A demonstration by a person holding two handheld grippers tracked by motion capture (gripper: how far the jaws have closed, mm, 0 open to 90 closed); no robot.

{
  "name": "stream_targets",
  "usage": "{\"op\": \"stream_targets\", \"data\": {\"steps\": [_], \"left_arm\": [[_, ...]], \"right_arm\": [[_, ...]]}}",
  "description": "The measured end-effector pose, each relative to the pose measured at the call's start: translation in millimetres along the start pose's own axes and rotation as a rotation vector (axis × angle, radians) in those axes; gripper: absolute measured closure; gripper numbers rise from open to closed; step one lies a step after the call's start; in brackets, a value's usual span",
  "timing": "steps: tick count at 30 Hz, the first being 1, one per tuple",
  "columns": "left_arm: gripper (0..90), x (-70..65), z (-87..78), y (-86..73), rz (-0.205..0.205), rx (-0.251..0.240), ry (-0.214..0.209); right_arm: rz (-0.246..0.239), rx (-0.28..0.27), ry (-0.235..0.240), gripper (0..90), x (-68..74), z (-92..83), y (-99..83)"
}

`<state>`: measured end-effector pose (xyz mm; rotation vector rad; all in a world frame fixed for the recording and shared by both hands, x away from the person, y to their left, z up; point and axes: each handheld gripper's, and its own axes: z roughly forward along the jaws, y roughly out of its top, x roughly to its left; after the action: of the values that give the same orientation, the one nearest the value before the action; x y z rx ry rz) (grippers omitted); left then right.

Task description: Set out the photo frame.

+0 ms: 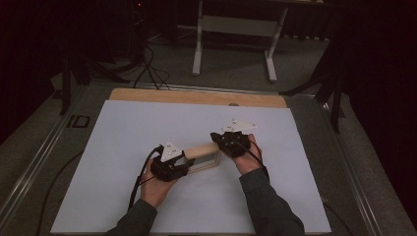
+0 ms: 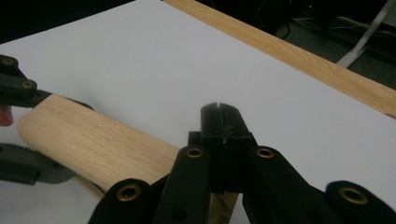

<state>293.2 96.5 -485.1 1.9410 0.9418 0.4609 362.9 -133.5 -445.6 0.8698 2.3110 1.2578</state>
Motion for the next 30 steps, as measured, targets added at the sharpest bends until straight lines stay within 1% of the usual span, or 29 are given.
{"op": "stream_targets", "data": {"steps": [1,4,5,7,10,13,17,20,26,27,28,29,30], "left_arm": [[56.2,0.7,-0.3,0.0,-0.01,-0.003,-0.001],[56.3,2.1,-1.4,0.0,-0.016,-0.006,0.007],[56.3,5.2,-2.6,-0.3,-0.03,-0.009,0.012],[56.7,6.9,-2.8,-0.9,-0.039,-0.01,0.006],[57.0,7.3,-2.8,-1.1,-0.038,-0.014,0.008],[57.9,8.6,-3.2,-1.3,-0.042,-0.018,0.007],[58.0,8.8,-3.4,-1.4,-0.037,-0.017,0.005],[58.0,8.4,-3.5,-1.3,-0.034,-0.016,0.007],[58.0,8.4,-3.2,-1.4,-0.036,-0.017,0.007],[58.0,8.3,-3.1,-1.4,-0.038,-0.019,0.007],[58.0,8.3,-3.1,-1.4,-0.038,-0.019,0.007],[58.0,8.2,-3.1,-1.4,-0.038,-0.019,0.007],[58.1,8.1,-3.1,-1.3,-0.038,-0.018,0.008]], "right_arm": [[0.002,0.002,0.001,89.9,-0.1,-0.3,0.1],[0.006,0.004,0.004,90.0,-0.5,-0.6,0.0],[0.007,0.005,0.005,90.0,-0.6,-0.9,-0.1],[0.007,0.013,0.015,90.0,-1.1,-3.0,-0.5],[-0.012,0.011,0.018,89.1,-0.6,-4.6,-0.9],[-0.016,-0.009,0.035,84.6,0.6,-7.6,-0.6],[-0.053,-0.036,0.055,78.8,4.3,-14.7,0.0],[-0.053,-0.039,0.064,72.8,3.8,-18.6,-1.9],[-0.034,-0.038,0.066,63.0,-2.9,-24.3,-10.8],[-0.024,-0.04,0.069,60.9,-4.0,-25.9,-12.4],[-0.024,-0.04,0.069,60.9,-4.0,-25.9,-12.4],[-0.019,-0.039,0.067,58.5,-5.0,-27.3,-13.3],[0.0,-0.033,0.063,54.0,-6.6,-29.7,-14.6]]}}
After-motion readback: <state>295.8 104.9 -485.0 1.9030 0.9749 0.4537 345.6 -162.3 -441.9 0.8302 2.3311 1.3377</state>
